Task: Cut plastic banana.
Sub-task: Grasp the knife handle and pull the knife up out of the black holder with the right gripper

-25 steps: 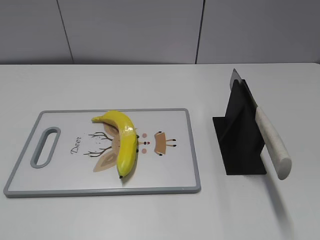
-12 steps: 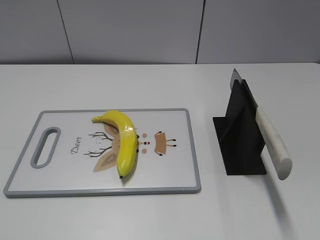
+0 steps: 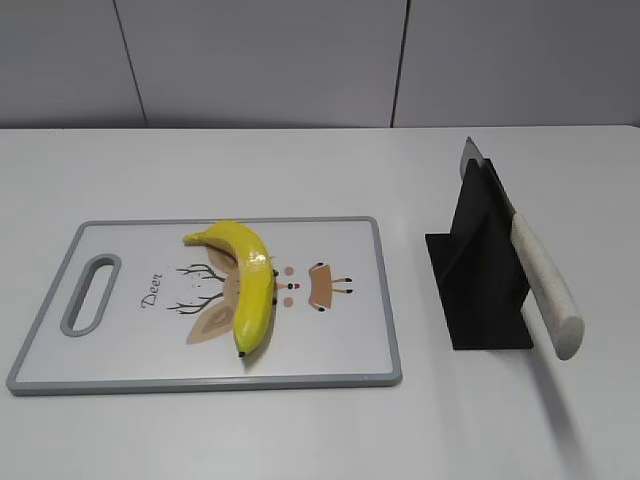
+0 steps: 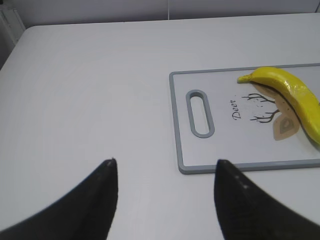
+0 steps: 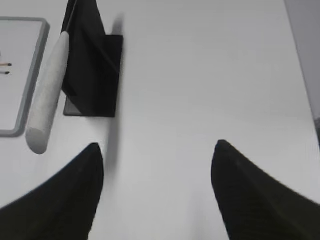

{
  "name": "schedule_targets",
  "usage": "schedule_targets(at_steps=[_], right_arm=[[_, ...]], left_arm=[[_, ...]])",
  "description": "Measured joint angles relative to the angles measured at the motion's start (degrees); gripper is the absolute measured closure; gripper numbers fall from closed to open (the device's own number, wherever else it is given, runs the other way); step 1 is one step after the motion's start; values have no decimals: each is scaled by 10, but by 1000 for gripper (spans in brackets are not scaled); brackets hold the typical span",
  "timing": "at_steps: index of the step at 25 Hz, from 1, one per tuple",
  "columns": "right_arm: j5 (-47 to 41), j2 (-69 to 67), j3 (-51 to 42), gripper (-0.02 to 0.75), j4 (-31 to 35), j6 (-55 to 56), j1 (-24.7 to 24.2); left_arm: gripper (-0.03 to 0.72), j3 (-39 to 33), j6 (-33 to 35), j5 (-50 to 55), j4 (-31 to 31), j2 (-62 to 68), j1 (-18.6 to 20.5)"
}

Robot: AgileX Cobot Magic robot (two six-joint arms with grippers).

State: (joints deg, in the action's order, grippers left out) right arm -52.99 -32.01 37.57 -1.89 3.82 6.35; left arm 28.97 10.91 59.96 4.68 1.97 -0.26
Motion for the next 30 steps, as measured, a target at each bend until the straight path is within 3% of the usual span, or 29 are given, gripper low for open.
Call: schedule_targets(at_steps=[6, 13, 22, 30], right_arm=[[-111, -191, 115, 229, 25, 2, 18], [-104, -356, 184, 229, -15, 66, 190], [4, -531, 192, 229, 4, 163, 200], [5, -604, 192, 230, 11, 181, 200]], left_arm=[[106, 0, 0, 0, 0, 0, 0], [106, 0, 0, 0, -1, 0, 1], [106, 0, 0, 0, -1, 0, 1], [106, 0, 0, 0, -1, 0, 1]])
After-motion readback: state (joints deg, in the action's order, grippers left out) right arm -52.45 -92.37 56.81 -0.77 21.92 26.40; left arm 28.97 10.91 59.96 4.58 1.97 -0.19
